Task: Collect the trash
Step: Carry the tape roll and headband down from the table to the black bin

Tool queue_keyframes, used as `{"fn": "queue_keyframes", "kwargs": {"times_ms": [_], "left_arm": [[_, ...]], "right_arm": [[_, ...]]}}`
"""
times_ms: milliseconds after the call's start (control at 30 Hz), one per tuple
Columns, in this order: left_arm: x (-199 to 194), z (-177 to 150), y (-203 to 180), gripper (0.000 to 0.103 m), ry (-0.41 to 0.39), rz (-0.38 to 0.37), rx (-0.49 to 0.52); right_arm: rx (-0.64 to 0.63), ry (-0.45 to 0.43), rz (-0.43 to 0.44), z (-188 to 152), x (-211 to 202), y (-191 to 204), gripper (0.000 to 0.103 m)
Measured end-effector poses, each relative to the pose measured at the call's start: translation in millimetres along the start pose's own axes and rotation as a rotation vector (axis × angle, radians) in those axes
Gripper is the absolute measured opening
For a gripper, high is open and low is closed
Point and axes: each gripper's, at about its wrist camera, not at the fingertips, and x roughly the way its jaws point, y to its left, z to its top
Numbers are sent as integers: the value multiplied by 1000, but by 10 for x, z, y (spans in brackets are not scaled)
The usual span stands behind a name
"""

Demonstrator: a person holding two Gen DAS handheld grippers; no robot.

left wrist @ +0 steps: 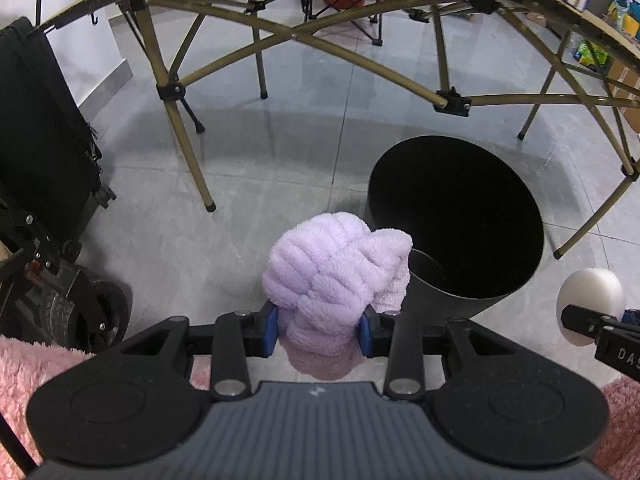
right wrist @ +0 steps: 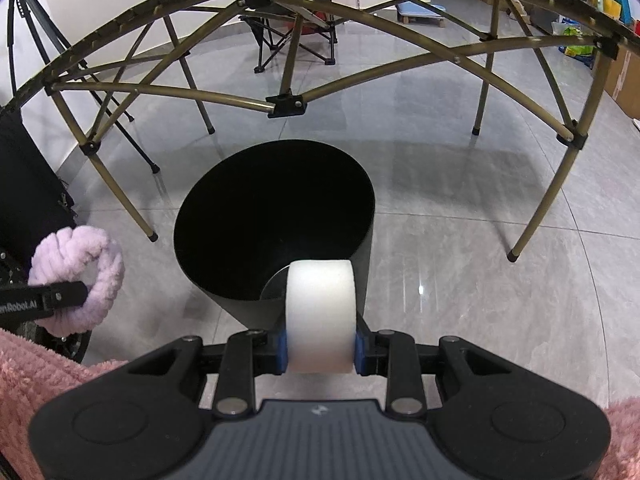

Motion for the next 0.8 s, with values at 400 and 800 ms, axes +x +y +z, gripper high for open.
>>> {"fn": "queue_keyframes", "kwargs": {"times_ms": [400, 800], "left_arm": [[231, 127, 134, 37, 57, 23, -48], [440, 250, 279, 37, 97, 46, -87]], "right_arm": [[-58, 23, 24, 341, 189, 266, 29], [-78, 59, 42, 717, 564, 432, 29]]}}
